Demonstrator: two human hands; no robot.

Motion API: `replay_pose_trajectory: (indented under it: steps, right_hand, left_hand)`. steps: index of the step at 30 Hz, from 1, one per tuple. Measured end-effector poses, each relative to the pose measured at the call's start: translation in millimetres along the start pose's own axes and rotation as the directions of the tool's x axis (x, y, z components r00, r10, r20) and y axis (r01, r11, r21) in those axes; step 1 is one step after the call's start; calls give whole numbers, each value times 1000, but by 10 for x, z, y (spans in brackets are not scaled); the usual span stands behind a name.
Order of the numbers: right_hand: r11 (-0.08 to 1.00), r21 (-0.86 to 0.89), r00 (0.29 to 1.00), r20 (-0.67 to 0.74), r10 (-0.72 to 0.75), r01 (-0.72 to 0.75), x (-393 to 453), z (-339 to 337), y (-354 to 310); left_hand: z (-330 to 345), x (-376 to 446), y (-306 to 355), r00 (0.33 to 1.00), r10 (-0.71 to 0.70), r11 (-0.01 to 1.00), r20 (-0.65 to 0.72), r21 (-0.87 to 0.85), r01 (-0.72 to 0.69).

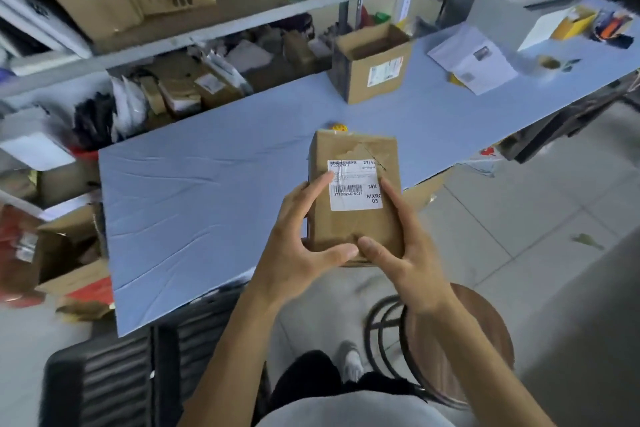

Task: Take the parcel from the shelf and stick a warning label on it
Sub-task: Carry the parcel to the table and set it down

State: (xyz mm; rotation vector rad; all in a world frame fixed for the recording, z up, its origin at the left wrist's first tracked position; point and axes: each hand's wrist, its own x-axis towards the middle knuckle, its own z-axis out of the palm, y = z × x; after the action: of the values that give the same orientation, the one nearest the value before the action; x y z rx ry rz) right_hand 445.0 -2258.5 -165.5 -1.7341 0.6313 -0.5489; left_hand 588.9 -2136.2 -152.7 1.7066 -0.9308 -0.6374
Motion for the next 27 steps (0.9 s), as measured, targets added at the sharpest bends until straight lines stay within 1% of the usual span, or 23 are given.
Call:
replay_pose_trajectory:
  steps: [2, 5, 13, 17, 20, 25, 27]
  right_hand:
    - [1000, -15, 999, 31, -17, 18, 260, -50, 4]
    - [998, -53, 997, 76, -26, 30, 679, -108, 57]
    - [991, -131, 981, 192, 34, -8, 1837, -26, 212]
    - [989, -145, 979, 196, 50, -22, 2247, 22, 233]
    - [985, -162, 976, 193, 96, -65, 2476, 16, 258]
    - [976, -196, 949, 278, 146, -93, 2872, -141, 372]
    - [976, -199, 936, 317, 153, -92, 3058, -249, 438]
  left_hand:
    - [-3, 205, -31, 1000, -6, 1000, -22, 0, 6]
    - [-25, 547, -108, 998, -37, 998, -56, -48, 34]
    - [-250, 1511, -525, 989, -110, 979, -99, -182, 90]
    - [-363, 1931, -669, 992, -108, 970, -72, -227, 89]
    - [-358, 2155, -735, 989, -136, 962, -56, -248, 118]
    - [-236, 2515, -893, 982, -178, 945, -67, -289, 152]
    - [-114, 2647, -912, 972, -212, 933, -97, -315, 172]
